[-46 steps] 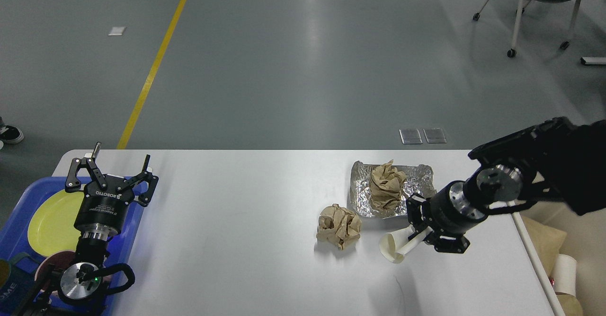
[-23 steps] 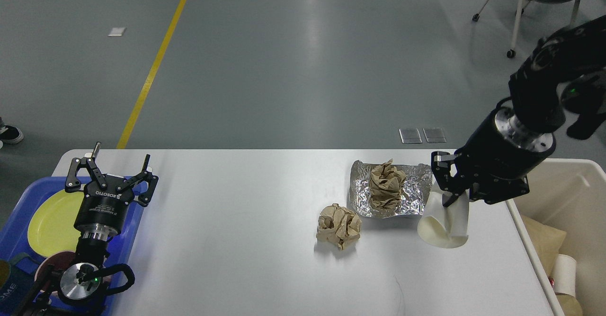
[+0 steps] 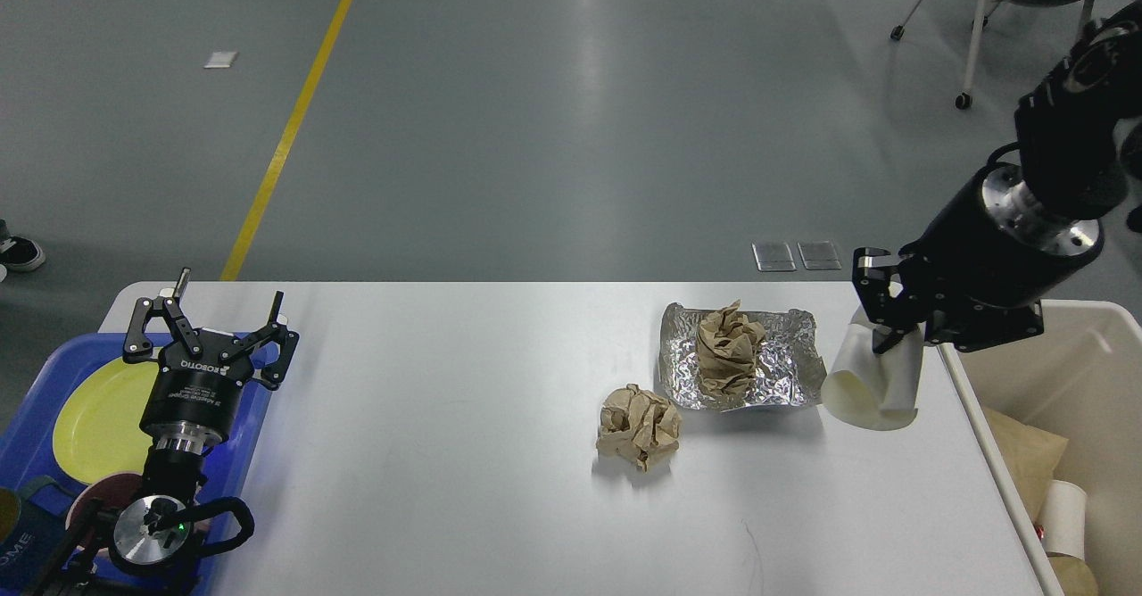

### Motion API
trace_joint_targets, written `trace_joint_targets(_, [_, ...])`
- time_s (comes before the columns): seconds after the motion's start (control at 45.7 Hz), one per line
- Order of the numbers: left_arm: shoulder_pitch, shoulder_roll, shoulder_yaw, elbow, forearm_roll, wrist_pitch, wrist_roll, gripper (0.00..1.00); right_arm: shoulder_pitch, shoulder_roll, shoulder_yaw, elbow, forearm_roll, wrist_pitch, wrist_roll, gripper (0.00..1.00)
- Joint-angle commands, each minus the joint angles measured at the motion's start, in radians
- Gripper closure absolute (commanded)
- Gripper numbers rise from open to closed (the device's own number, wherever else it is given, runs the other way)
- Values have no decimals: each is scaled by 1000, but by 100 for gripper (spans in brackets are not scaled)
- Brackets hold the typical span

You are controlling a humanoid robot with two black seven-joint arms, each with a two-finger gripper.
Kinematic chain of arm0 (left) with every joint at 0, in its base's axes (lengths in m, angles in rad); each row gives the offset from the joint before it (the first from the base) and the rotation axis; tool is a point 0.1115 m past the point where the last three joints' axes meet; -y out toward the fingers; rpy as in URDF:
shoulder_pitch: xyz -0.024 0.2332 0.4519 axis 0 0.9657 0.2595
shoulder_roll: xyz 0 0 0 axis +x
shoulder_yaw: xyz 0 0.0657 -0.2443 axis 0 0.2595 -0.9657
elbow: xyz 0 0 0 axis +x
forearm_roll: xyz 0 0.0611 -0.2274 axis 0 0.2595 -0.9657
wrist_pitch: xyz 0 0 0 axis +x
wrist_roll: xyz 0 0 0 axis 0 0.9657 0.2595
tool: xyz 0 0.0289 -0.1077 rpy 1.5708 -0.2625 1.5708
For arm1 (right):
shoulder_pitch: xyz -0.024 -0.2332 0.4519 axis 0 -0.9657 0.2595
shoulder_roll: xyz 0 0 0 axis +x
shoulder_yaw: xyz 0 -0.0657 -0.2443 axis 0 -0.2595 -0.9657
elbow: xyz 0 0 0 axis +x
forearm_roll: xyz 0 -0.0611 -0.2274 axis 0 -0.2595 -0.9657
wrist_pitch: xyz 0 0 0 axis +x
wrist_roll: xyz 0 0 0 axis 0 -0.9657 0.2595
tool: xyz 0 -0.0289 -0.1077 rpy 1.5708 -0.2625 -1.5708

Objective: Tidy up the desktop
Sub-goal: 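Lift the cup and carry it into the white bin, then release the cup in the bin and raise the right gripper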

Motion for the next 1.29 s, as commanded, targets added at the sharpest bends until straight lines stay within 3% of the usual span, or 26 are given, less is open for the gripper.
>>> trace_joint_targets(0.0, [0,0,0,0,0,0,0,4,-41,-22,-108,-48,-24,-52,-1,100])
trace_joint_targets(0.175, [0,0,0,0,0,0,0,4,-161,-188,-200,-181,-67,-130,1,100])
trace_joint_targets(0.328, [0,0,0,0,0,0,0,4,-400,-375,-163,-452,-133,-145,4,100])
trace_joint_targets(0.569, [0,0,0,0,-1,0,0,4,-918,-475,173,-937,-138,-148,5,100])
trace_joint_targets(0.701, [0,0,0,0,0,0,0,4,-1190,-449,300,-1164,-139,-151,7,100])
trace_joint_targets(0.832, [0,0,0,0,0,0,0,4,-1412,-308,326,-1350,-139,-228,14,100])
trace_joint_targets(0.92, [0,0,0,0,0,0,0,4,-1544,-252,329,-1431,-136,-344,13,100])
trace_joint_targets(1.117, [0,0,0,0,0,0,0,4,-1750,-142,326,-1451,-138,-670,11,100])
trace_joint_targets(1.27, [0,0,0,0,-1,0,0,4,-1865,-54,322,-1505,-138,-763,11,100])
